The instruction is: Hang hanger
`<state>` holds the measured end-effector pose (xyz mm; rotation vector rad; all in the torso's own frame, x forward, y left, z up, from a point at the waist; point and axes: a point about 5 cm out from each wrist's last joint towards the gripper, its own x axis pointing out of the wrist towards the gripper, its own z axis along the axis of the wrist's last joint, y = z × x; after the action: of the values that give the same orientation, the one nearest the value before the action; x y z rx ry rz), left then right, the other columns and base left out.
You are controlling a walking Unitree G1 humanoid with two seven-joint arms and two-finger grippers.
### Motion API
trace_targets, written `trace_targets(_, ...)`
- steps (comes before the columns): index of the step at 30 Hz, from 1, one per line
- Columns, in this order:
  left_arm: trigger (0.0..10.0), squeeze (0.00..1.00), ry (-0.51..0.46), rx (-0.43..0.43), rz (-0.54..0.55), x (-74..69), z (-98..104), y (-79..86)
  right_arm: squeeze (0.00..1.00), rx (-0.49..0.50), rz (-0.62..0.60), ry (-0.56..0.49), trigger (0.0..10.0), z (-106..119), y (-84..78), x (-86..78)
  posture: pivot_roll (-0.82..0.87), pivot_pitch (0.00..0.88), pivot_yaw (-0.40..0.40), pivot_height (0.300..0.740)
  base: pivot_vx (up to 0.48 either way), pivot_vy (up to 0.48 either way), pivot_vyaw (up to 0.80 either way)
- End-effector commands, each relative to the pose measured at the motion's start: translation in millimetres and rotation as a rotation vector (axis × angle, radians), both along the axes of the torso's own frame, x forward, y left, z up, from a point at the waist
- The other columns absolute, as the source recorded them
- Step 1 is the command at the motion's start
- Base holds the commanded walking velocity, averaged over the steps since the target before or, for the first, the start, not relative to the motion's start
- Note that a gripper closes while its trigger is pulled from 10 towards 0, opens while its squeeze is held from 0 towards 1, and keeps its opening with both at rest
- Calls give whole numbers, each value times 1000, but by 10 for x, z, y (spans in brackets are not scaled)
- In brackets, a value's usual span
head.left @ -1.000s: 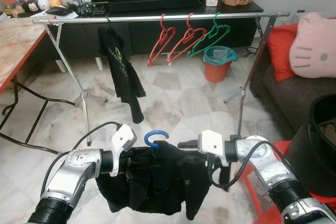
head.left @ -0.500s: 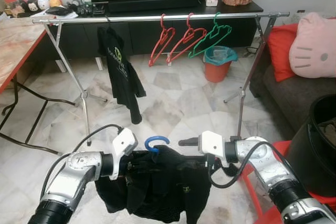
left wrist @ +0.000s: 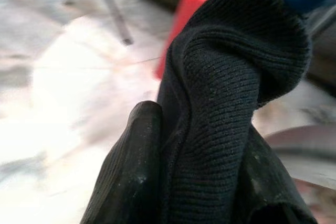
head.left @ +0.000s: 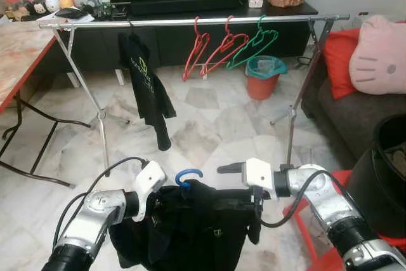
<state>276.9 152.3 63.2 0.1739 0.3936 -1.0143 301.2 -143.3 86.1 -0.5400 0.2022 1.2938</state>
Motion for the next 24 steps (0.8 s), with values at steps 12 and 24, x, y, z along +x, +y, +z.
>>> trace_targets(12,10000,0,-102,154,667,244,-247,379,0,241,-857,22,10000,-376,-186,178,-37,0,51,740,0,0,0)
trace_targets(24,10000,0,-108,40,955,137,-356,473,0,338,-1275,154,10000,-754,-152,-19,-36,0,45,740,0,0,0)
